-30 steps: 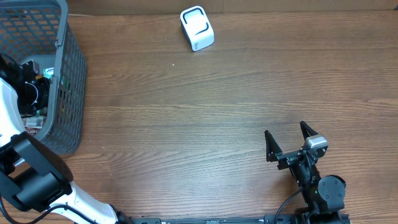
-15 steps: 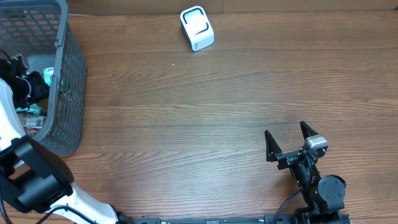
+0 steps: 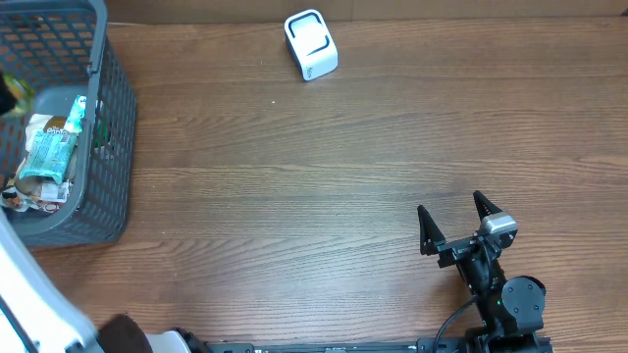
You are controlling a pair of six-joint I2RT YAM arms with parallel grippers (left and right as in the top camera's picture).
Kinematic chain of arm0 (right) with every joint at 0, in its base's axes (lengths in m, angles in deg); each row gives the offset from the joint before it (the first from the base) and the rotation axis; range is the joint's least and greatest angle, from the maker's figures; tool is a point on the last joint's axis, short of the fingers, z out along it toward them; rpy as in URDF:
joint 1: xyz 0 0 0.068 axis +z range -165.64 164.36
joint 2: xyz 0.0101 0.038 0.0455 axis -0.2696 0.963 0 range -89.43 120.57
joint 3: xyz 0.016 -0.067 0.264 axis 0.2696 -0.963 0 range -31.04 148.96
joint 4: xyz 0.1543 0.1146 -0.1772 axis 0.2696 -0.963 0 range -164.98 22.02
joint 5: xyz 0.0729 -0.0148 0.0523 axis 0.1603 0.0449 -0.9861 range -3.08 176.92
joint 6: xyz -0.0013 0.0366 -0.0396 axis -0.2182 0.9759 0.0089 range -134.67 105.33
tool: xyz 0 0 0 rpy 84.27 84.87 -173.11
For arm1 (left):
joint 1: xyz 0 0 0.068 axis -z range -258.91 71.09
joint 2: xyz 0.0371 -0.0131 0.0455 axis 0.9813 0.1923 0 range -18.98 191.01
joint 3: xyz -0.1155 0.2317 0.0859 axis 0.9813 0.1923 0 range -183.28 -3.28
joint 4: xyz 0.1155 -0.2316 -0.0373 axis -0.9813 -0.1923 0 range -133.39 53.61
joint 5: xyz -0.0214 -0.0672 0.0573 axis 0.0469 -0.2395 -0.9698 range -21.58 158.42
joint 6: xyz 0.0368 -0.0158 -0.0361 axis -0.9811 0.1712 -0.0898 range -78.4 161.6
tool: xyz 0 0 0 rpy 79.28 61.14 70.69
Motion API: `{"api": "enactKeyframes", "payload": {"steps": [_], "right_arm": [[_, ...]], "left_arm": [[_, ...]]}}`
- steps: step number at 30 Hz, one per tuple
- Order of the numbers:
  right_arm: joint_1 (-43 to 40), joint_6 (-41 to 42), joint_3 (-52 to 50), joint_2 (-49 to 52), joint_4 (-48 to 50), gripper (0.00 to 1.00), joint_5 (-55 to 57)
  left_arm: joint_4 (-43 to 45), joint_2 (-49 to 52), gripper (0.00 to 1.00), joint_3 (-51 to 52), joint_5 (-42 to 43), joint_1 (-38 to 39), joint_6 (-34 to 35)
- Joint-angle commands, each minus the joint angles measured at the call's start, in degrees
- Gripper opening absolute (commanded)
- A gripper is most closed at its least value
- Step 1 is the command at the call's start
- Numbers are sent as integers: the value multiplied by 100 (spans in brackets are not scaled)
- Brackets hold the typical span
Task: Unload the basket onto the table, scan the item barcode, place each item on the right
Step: 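Grasp the yellow Vim soap bottle with the left gripper and lift, then carry the bottle toward the white scanner and lower it upright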
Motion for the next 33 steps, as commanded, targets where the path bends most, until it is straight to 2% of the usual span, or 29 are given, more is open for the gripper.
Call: {"api": "enactKeyframes", "payload": {"steps": [1,4,11,18,25,33], "right_arm": [[-13,-9,-61,-63,26,100,-28],[-13,-9,-61,-63,28,100,-28],[-13,-9,-61,-63,28,100,-28],[-13,-9,-61,-63,28,100,-28],[-11,-9,-61,-63,26,100,-28],[-13,-9,-61,-63,28,100,-28]], "left_arm": [[144,-474,24,-256,494,20,431],[170,-739,21,-262,894,208,511],[-175,-979,20,-262,837,1316,503],[-822,-841,20,-247,-33,2702,437],[-1305,-131,22,-238,-706,4138,529],[-1248,916,22,-238,-938,5230,1486]]}}
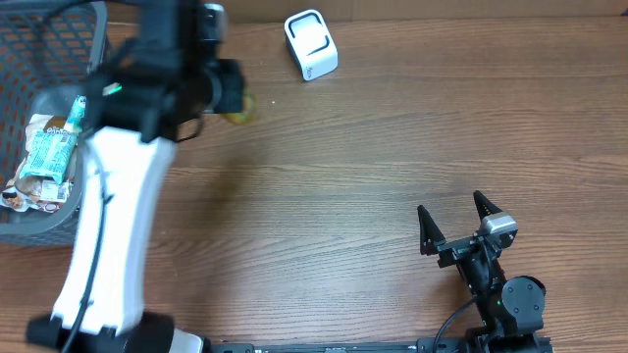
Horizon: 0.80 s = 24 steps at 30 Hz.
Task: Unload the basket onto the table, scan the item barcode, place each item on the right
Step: 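Carry the bottle toward the white scanner and lower it upright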
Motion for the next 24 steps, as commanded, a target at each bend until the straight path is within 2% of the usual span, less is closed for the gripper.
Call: {"api": "enactKeyframes", "payload": {"steps": [1,9,18,24], "right_arm": [[-13,-9,-61,-61,26,100,-31],[-13,-9,-61,-61,26,100,-31],[-13,-9,-61,-61,24,100,-31],[-13,-9,-61,-61,26,100,-31]], "left_arm": [[129,374,23,-98,-186,476,629],[522,1438,25,-98,-557,1464,1222],[1054,2358,29,-98,-813,2190,1508],[1390,2756,29,-98,-918,2573,2063]]}}
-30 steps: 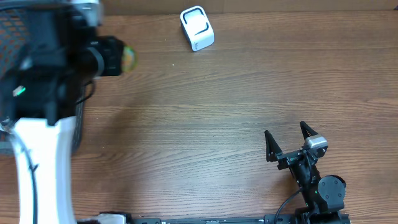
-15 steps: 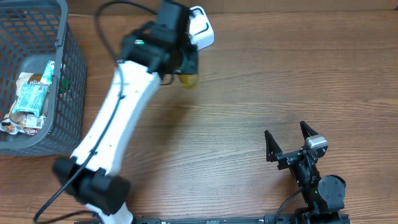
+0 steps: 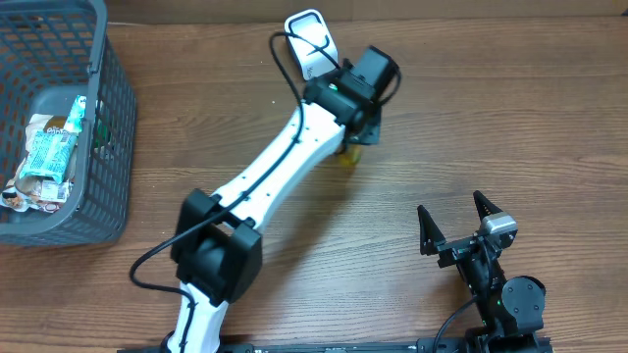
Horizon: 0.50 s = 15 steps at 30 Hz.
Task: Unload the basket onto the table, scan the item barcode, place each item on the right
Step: 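Carry the bottle toward the white scanner and lower it upright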
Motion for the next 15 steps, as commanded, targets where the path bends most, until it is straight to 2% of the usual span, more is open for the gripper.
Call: {"api": "enactKeyframes", "payload": {"steps": [1,3,15], "right_arm": [[-13,-7,-61,-63,26,100,-31],[-13,-7,-61,-63,26,100,-31],[-13,-7,-61,-63,24,100,-31]], "left_arm": [[109,155,29,-98,-177,195,575],[107,227,30,-98,-168,260,822],[96,413,33,-55,-170,437,835]]}}
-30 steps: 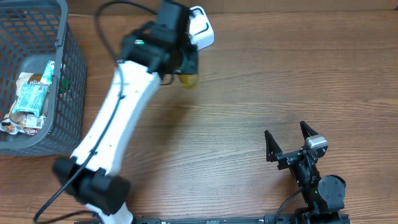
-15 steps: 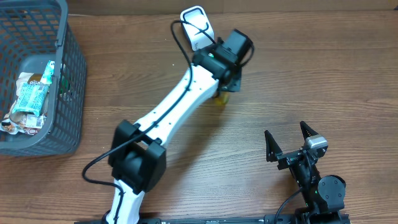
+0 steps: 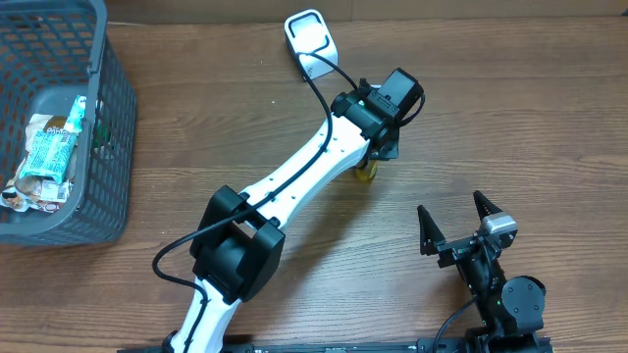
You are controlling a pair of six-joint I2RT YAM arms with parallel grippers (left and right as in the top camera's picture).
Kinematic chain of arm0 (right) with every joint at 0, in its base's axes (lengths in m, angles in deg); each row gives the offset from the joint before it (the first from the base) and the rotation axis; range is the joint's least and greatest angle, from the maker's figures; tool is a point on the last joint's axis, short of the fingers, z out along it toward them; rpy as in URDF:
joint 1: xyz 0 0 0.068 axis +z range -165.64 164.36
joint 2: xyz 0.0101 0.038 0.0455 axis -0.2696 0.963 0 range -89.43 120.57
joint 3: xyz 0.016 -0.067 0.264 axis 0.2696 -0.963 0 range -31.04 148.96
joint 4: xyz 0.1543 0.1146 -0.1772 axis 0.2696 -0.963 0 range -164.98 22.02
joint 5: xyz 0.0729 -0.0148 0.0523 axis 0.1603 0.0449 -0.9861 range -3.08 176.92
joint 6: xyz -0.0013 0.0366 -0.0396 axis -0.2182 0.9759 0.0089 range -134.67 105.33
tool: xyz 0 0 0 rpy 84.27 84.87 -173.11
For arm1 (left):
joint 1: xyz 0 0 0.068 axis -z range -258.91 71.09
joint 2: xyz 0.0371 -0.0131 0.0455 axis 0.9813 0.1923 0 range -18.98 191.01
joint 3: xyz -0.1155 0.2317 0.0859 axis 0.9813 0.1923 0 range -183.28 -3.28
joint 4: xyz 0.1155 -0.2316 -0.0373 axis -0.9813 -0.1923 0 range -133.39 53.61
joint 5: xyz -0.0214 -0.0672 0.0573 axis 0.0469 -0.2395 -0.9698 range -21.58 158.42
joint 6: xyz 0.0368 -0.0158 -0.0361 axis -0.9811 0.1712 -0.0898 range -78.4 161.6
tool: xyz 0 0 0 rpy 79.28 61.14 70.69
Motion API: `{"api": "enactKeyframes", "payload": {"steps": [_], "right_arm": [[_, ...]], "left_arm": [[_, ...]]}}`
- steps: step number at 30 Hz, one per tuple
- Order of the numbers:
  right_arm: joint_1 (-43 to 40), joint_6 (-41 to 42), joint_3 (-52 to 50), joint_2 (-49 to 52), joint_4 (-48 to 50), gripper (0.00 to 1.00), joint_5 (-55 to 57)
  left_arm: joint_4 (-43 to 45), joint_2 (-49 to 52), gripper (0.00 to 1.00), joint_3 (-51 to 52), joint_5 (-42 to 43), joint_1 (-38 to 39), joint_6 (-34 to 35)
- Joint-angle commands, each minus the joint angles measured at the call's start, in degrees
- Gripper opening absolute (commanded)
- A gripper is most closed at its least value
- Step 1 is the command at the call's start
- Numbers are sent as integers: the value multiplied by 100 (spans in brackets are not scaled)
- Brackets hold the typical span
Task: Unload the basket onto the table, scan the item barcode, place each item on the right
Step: 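Carry the bottle toward the white scanner and lower it upright, then open the left gripper and lift away from the bottle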
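Observation:
Stretched across the table's middle, my left arm ends in the left gripper (image 3: 373, 159), shut on a small yellow item (image 3: 365, 174) that peeks out just below the wrist; most of the item is hidden by the gripper. The white barcode scanner (image 3: 310, 41) stands at the far edge, up and to the left of the item and partly crossed by the arm's cable. My right gripper (image 3: 453, 220) rests near the front right, open and holding nothing.
A dark grey wire basket (image 3: 110, 118) with several packaged goods (image 3: 47, 157) sits at the far left. The left arm's white link (image 3: 294, 191) lies diagonally over the table's centre.
The left gripper has shifted a little right and toward the front with the yellow item, farther from the scanner. The right arm has stayed where it was.
At first the left arm was at the basket on the far left. Then its gripper was over the table left of the scanner, with a yellow item beneath it. Later it held the item just below the scanner, and now further right and nearer the front.

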Motion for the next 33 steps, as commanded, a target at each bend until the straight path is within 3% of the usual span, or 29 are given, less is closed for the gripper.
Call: {"api": "enactKeyframes", "payload": {"steps": [1,11,25,33], "right_arm": [[-13,-7,-61,-61,24,100,-28],[-13,-7,-61,-61,24,100,-28],[-13,-7,-61,-61,22,100,-28],[-13,-7,-61,-61,24,100,-28]], "left_arm": [[28,46,33,-46,-122,48,120],[-39,46,41,-39,61,79,122],[-129,46,82,-39,170,81,107],[-149,46,80,-39,221,87,70]]}}
